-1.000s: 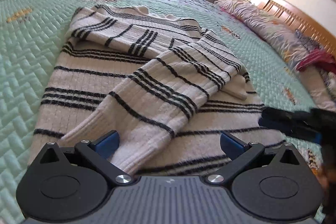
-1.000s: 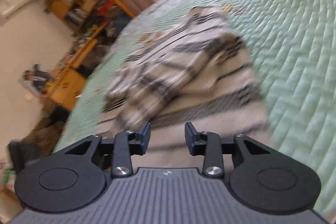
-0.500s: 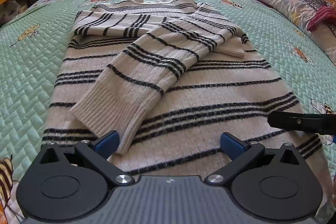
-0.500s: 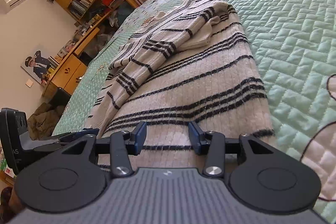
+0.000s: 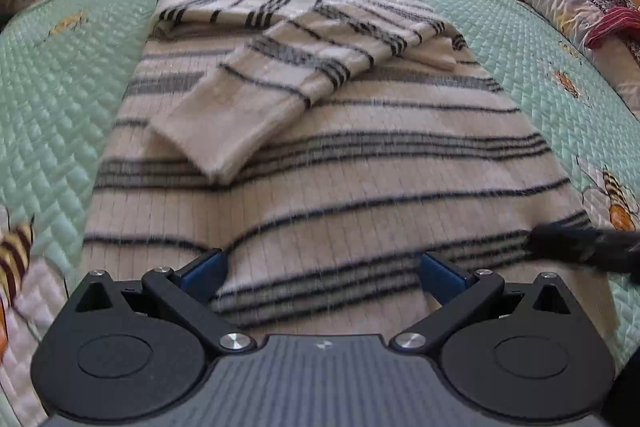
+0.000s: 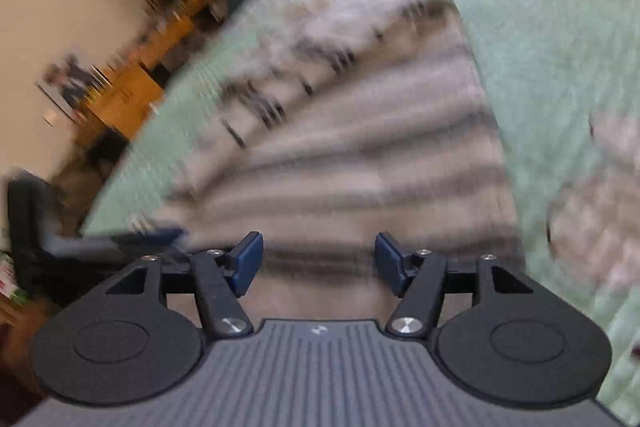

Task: Fold clothes

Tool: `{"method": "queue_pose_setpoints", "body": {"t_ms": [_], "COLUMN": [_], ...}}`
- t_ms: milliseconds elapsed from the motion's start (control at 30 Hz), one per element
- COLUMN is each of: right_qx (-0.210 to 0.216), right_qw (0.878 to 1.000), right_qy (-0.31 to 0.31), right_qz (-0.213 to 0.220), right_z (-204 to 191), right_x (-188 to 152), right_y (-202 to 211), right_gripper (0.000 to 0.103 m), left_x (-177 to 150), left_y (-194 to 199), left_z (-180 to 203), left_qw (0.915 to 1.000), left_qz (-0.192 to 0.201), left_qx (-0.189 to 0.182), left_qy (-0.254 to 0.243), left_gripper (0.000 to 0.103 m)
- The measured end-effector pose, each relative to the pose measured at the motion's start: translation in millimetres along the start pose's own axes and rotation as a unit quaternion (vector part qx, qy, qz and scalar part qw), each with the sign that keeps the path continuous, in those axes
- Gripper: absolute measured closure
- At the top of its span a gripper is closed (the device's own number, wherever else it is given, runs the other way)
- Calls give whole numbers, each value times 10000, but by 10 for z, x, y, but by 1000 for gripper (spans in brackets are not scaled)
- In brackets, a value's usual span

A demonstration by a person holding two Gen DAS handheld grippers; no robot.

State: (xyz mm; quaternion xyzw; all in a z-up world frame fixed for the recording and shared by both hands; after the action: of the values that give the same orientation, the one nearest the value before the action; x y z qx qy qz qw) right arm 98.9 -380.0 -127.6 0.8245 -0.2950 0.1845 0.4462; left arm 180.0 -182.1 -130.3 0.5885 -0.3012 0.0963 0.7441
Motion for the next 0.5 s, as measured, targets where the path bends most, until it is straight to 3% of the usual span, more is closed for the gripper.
{"method": "queue_pose_setpoints", "body": {"t_ms": [167, 300, 500], "right_qx": [147, 448, 124], "right_qw": [9998, 9981, 9995], "right_qy": [-4, -130, 99], "right_qz": [144, 395, 279], "right_z": [-63, -101, 54], "right_x": [-121, -148, -444], "right_y": [173, 427, 468], "right_gripper": [39, 39, 37], "left_x": [-200, -360, -654], "left_y": [168, 335, 382], "left_z": [-11, 20, 40], "left_qw": [9999, 9996, 9980], "left_qz": [-88, -177, -302], "left_qx": [-51, 116, 293], "left_qy": [-1, -204, -467], "left_gripper": [1, 1, 1]}}
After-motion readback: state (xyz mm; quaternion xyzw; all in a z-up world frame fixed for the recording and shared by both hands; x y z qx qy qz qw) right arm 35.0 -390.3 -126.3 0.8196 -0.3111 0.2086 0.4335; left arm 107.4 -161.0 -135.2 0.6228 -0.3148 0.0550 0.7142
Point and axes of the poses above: each gripper's, at about its wrist camera, not at the fingertips, and y roughly against the way its jaws point, z to its right, x to its top, the point moved 7 cm from there along -y, roughly the way its jaws point
